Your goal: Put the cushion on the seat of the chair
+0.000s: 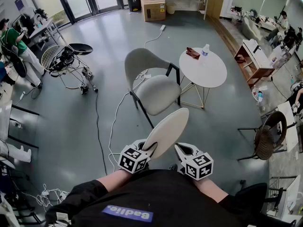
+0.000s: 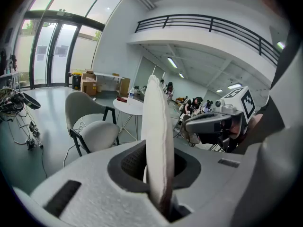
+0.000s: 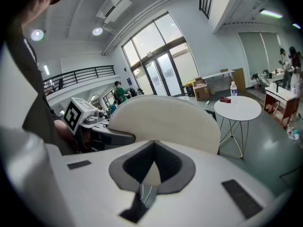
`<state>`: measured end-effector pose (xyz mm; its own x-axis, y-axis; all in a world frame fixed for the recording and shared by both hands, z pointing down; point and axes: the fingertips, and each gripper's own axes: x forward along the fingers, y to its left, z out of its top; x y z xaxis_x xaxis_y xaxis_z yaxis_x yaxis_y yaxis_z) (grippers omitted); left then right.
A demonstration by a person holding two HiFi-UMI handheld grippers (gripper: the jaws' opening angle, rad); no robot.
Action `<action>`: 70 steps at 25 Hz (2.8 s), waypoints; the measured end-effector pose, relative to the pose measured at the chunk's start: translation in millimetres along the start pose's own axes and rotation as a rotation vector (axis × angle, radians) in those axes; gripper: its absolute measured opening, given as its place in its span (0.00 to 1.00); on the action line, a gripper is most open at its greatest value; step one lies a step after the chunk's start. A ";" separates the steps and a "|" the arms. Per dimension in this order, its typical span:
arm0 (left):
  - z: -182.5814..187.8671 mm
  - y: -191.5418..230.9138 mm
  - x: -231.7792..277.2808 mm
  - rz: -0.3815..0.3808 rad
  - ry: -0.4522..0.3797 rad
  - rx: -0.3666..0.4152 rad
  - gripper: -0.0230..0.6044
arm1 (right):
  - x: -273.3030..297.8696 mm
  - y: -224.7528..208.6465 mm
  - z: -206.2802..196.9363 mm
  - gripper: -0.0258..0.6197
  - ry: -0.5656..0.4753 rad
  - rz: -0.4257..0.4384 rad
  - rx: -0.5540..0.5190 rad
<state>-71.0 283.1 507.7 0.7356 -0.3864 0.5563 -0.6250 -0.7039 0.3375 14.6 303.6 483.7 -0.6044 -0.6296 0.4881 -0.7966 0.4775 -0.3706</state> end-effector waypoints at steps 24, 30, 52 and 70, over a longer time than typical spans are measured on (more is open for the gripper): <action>23.6 6.2 26.6 0.070 -0.006 -0.053 0.13 | -10.0 -45.0 11.9 0.09 -0.036 0.015 0.054; 32.0 3.1 36.4 0.132 -0.045 -0.113 0.13 | -19.8 -72.0 15.6 0.09 -0.051 0.045 0.072; 85.0 134.5 93.4 0.129 -0.084 -0.240 0.14 | 74.7 -147.8 90.4 0.09 -0.001 0.008 0.088; 149.9 300.6 135.2 0.028 -0.139 -0.427 0.13 | 195.1 -183.0 166.3 0.09 0.059 -0.079 0.163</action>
<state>-120.3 -70.1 570.5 0.7269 -0.4986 0.4723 -0.6753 -0.3940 0.6234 42.5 -8.5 515.3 -0.5432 -0.6220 0.5640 -0.8336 0.3194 -0.4506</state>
